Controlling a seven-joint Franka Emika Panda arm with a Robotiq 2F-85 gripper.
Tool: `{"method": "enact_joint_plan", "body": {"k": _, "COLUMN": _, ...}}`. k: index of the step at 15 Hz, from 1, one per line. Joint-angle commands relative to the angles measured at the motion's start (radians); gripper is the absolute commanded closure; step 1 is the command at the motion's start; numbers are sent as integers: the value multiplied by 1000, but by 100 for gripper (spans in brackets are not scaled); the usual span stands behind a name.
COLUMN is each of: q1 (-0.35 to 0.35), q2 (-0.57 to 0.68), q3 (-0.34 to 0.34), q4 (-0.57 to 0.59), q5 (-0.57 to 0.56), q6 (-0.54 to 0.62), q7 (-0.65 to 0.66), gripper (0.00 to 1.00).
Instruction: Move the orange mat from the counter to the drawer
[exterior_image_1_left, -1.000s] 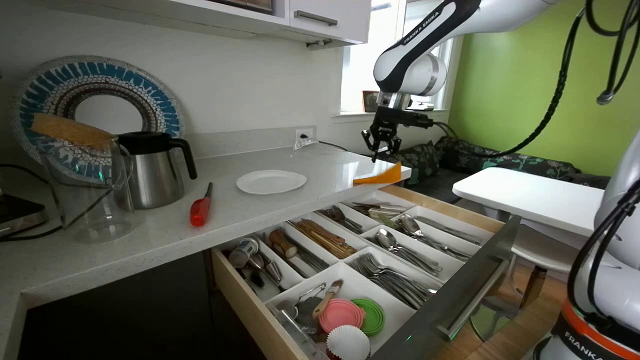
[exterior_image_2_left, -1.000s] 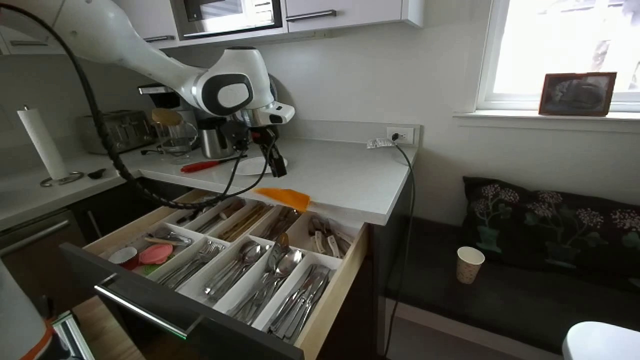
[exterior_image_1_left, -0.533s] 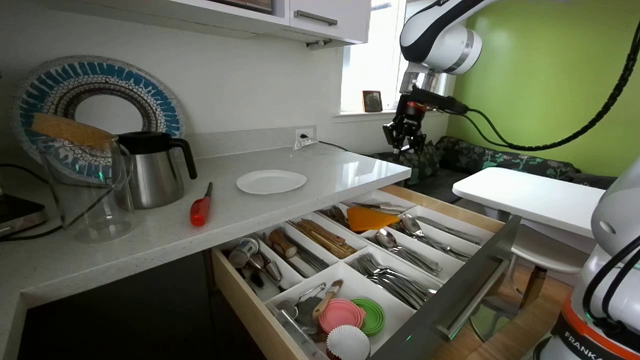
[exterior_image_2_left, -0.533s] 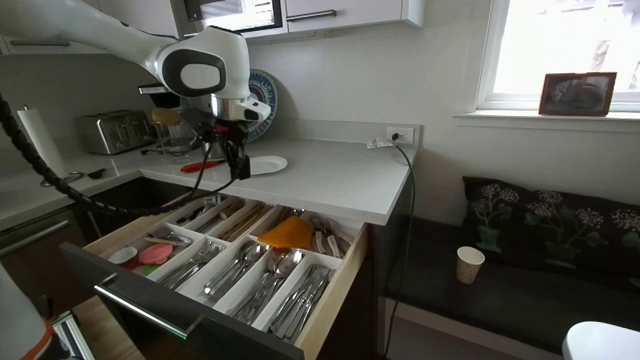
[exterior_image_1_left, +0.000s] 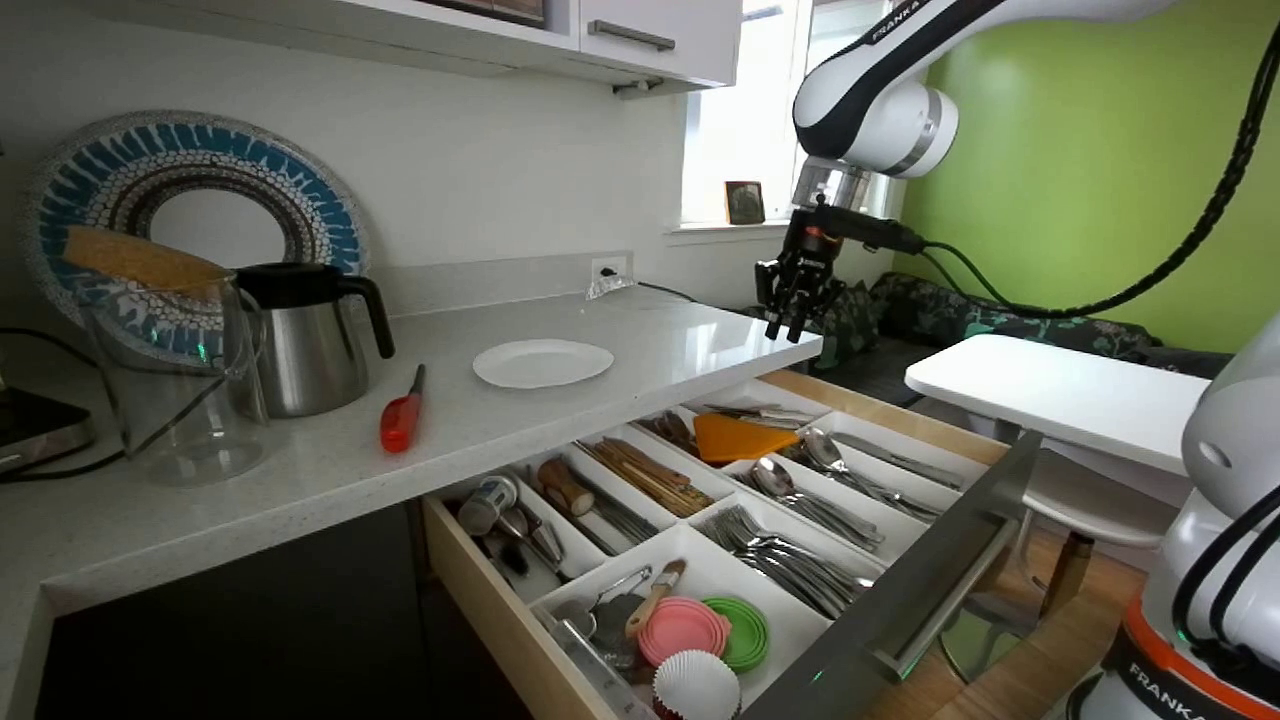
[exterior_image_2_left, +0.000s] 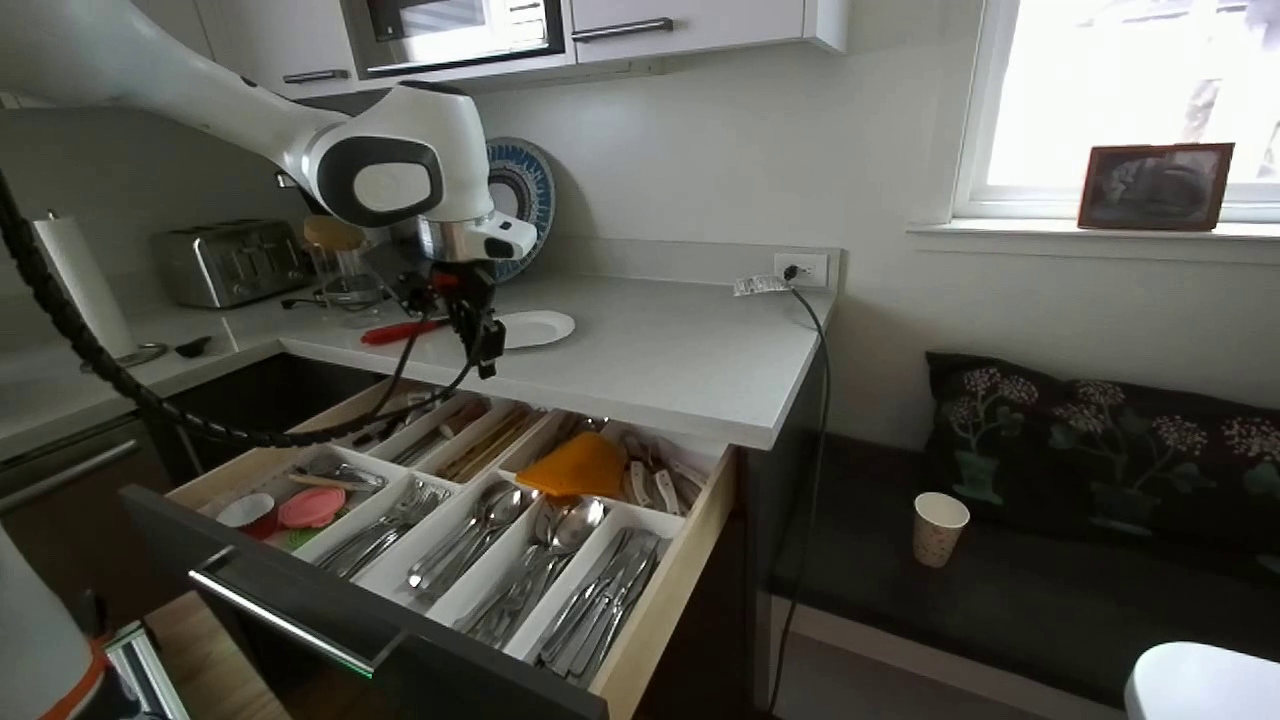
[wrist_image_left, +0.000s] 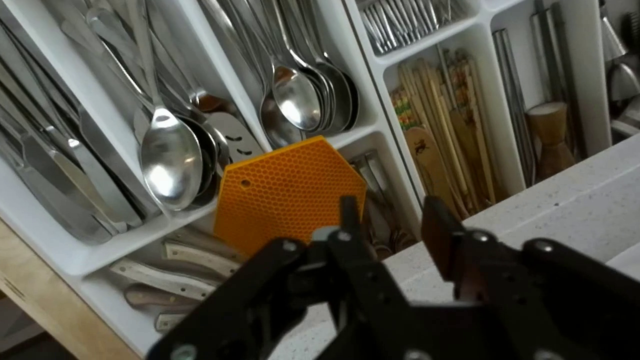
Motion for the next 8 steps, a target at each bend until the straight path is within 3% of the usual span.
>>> {"method": "enact_joint_plan", "body": {"k": 1, "q1": -39, "q2": 27, "q3": -25, "q4": 14, "q5": 16, "q6": 88, "q7": -20, "gripper": 30}}
{"method": "enact_joint_plan", "body": {"k": 3, "q1": -37, "q2": 15, "q3": -12, "q4": 6, "q5": 4, "q6": 73, "q7": -2, "gripper": 16}}
{"method": "enact_joint_plan", "body": {"k": 4, "q1": -45, "q2": 18, "q3": -18, "q4": 11, "q5": 3, "q6": 74, "q7": -5, "gripper": 33}}
{"method": "enact_joint_plan", "body": {"k": 6, "q1": -44, "q2": 18, "q3": -15, "q4": 12, "q5": 3, "q6": 74, "q7": -6, "gripper": 19}}
{"method": "enact_joint_plan", "body": {"k": 8, "q1": -42, "q2": 18, "q3": -8, "q4": 12, "q5": 3, "q6": 74, "q7": -6, "gripper": 16}}
